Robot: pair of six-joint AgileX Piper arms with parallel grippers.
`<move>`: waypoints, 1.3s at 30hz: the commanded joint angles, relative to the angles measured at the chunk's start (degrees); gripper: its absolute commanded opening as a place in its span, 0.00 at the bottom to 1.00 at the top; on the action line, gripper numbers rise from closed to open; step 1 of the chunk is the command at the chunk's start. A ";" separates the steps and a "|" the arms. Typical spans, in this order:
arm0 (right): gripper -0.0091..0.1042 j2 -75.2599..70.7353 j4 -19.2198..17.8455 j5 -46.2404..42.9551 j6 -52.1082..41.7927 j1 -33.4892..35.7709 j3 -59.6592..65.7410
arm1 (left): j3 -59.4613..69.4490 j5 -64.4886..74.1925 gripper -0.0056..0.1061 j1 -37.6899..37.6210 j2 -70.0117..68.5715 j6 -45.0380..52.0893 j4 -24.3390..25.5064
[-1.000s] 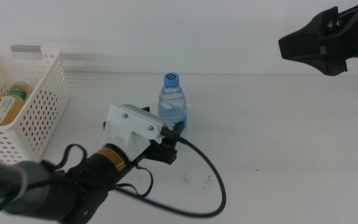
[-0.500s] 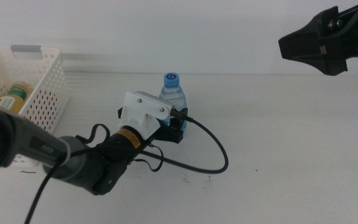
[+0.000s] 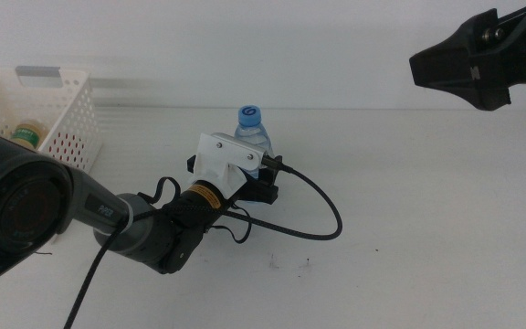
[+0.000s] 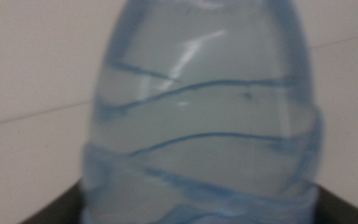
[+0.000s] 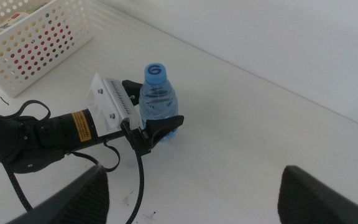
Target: Use arms to grab the bottles and put them into the dustbin to the left of the table.
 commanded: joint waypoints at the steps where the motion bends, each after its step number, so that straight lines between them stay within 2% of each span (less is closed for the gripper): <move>1: 0.86 -0.26 -0.22 -0.47 -0.18 -0.24 -0.26 | -0.52 -0.67 0.73 0.07 0.04 -0.65 -1.32; 2: 0.86 -0.26 -0.22 -0.47 -0.18 -0.24 -0.26 | -0.52 -0.67 0.66 0.07 0.04 -0.65 -1.32; 8: 0.86 -0.26 -0.20 -0.47 -0.18 -0.24 -0.26 | 0.80 0.84 0.08 0.07 -2.35 -0.35 2.07; 9: 0.86 -0.26 -0.20 -0.47 -0.18 -0.24 -0.26 | 1.80 2.60 0.03 0.07 -4.30 -0.38 2.31; 18: 0.86 -0.26 -0.20 -0.47 -0.18 -0.24 -0.26 | 4.23 34.32 0.03 0.07 -27.89 -0.70 2.73; 22: 0.86 -0.26 -0.20 -0.47 -0.18 -0.24 -0.26 | -4.46 65.98 0.03 2.44 -37.82 -0.67 2.34; 23: 0.86 -0.26 -0.20 -0.47 -0.18 -0.24 -0.26 | -7.39 72.77 0.03 3.66 -38.61 2.29 1.11; 25: 0.86 -0.26 -0.20 -0.47 -0.18 -0.24 -0.26 | -15.80 88.49 0.03 8.32 -38.57 14.13 -4.14; 28: 0.86 -0.26 -0.20 -0.47 -0.18 -0.24 -0.26 | -25.05 101.30 0.03 14.85 -36.53 23.82 -13.70; 30: 0.86 -0.26 -0.20 -0.47 -0.18 -0.24 -0.26 | -31.14 108.65 0.03 19.84 -34.84 27.52 -17.32; 33: 0.86 -0.26 -0.20 -0.47 -0.18 -0.24 -0.26 | -40.46 117.54 0.03 26.08 -32.65 28.84 -18.73; 39: 0.86 -0.26 -0.20 -0.47 -0.18 -0.24 -0.26 | -48.72 125.24 0.03 35.82 -27.81 29.31 -16.43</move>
